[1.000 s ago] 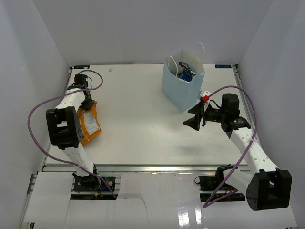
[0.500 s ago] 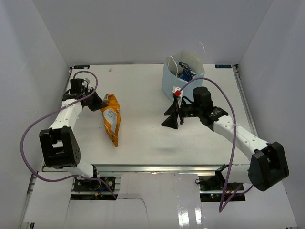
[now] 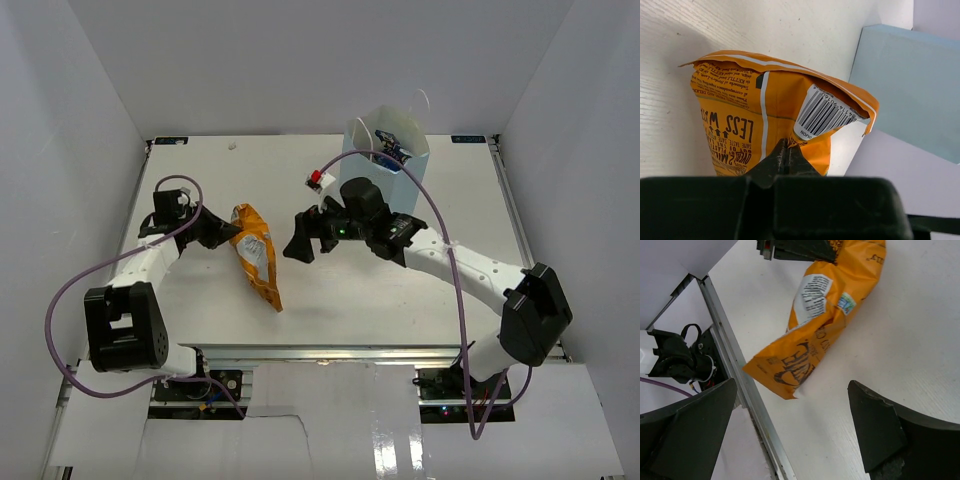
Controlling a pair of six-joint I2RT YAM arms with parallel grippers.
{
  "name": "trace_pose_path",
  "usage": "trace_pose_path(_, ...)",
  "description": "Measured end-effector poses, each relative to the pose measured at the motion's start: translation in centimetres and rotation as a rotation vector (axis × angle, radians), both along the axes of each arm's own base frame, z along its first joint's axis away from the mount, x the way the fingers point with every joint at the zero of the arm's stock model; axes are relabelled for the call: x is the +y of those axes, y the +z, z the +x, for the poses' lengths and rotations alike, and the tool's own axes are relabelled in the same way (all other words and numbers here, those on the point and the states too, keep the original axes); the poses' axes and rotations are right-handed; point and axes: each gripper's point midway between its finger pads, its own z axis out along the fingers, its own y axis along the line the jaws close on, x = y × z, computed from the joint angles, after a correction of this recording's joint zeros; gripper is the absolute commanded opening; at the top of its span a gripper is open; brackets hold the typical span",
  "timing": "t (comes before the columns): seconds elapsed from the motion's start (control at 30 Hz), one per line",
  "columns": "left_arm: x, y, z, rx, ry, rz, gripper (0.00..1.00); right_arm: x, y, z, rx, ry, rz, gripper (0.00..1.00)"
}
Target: Place the snacks into the paper bag
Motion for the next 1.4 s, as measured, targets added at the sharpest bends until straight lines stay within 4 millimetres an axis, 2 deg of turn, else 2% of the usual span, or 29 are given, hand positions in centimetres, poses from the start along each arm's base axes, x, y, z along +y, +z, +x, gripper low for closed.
trace_pose_path(0.17,-0.2,0.8,0.4,-0.010,0.064,-0.059,0.00,2.0,-0.3,-2.7,-0.036,0.041,-0.037,0.97)
trace_pose_path(0.3,-0.3,1.7,0.9,-0.033,0.108,-0.106,0.00,2.6,-1.3,-3.7,-0.075,0.048,-0.085,0.97)
trace_pose_path(0.7,-0.7,2.9,1.3,-0.045,0.164,-0.201,0.00,3.0,-6.4,-0.7,-0.160,-0.038,-0.234,1.00)
trace_pose_path(0.8,-0.9,3.2,1.1,-0.055,0.164,-0.218,0.00,3.5,-7.6,0.0,-0.169,-0.045,-0.252,0.89)
trace_pose_path(0.83,-0.9,3.2,1.0,-0.057,0.164,-0.224,0.00,3.8,-7.9,0.2,-0.173,-0.047,-0.254,0.81)
trace_pose_path(0.9,-1.1,3.2,0.7,-0.053,0.166,-0.237,0.00,4.1,-8.3,0.6,-0.178,-0.048,-0.256,0.76)
trace_pose_path(0.97,-1.1,3.1,0.5,-0.049,0.171,-0.245,0.00,4.3,-8.4,0.7,-0.186,-0.044,-0.258,0.63)
trace_pose_path(1.0,-1.1,3.2,0.5,-0.050,0.172,-0.248,0.00,4.3,-8.4,0.7,-0.190,-0.039,-0.255,0.50)
trace_pose_path(1.07,-1.2,3.1,0.3,-0.051,0.173,-0.254,0.00,4.6,-8.2,0.5,-0.198,-0.020,-0.246,0.30)
trace_pose_path(1.13,-1.2,3.1,0.3,-0.053,0.173,-0.259,0.00,5.0,-7.7,0.2,-0.207,0.011,-0.230,0.14)
trace_pose_path(1.2,-1.3,3.0,0.1,-0.051,0.173,-0.261,0.00,5.4,-7.2,-0.1,-0.215,0.049,-0.213,0.08)
trace_pose_path(1.23,-1.3,3.1,0.1,-0.052,0.172,-0.262,0.04,5.5,-7.0,-0.1,-0.221,0.058,-0.209,0.08)
trace_pose_path(1.27,-1.3,3.1,0.1,-0.054,0.171,-0.262,0.13,5.6,-6.7,-0.2,-0.222,0.080,-0.200,0.08)
trace_pose_path(1.3,-1.3,3.2,0.1,-0.058,0.168,-0.260,0.32,5.6,-6.5,-0.2,-0.231,0.104,-0.193,0.08)
trace_pose_path(1.4,-1.3,3.5,0.1,-0.073,0.154,-0.248,0.54,5.4,-5.7,-0.1,-0.244,0.180,-0.174,0.08)
